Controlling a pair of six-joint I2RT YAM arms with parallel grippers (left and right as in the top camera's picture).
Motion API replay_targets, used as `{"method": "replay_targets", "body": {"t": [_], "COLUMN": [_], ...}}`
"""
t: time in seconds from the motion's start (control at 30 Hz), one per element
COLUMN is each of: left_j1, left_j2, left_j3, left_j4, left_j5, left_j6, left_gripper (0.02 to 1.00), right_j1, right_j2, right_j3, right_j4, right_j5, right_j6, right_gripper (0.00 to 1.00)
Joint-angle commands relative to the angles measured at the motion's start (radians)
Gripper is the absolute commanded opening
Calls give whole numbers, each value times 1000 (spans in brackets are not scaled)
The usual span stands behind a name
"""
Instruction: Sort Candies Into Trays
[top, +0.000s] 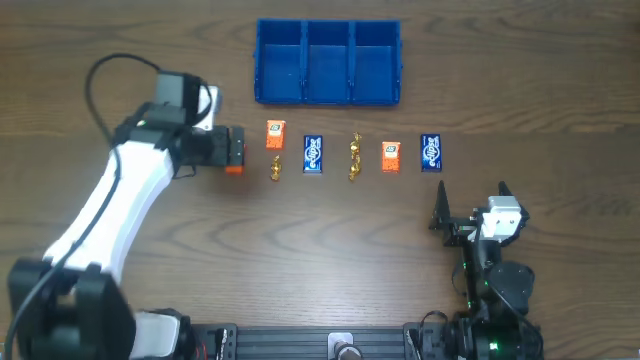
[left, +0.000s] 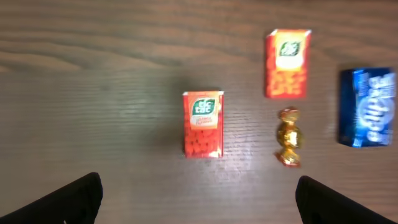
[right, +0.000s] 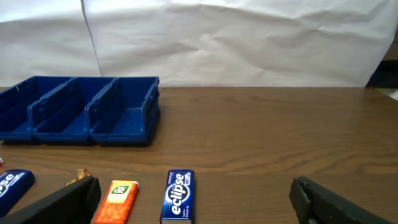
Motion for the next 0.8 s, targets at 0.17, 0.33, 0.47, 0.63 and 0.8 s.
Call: {"method": "replay_targets", "body": {"t": [0.17,0.33,0.47,0.63,0.8], "left_j1": [-51,-69,-69,-68,-68], "left_j2": [219,267,291,315,322], "left_j3": [19,19,19,19,19], "left_j4": [84,90,113,138,157], "left_j5": [-3,-78,-78,-82,-93], "left_j6": [20,24,25,25,24], "left_gripper": [998,976,976,972,873], "right_j1": [-4,-4,-4,-4,-4], "right_j2": [-7,-7,-7,-7,-7], "right_j3": [-2,-2,-2,-2,-2], "right_j4": [-6,-6,-6,-6,-5], "right_j5": [5,5,5,5,5], "right_j6": [-15,-15,-15,-15,-15], "right_gripper": [998,998,998,998,998]}}
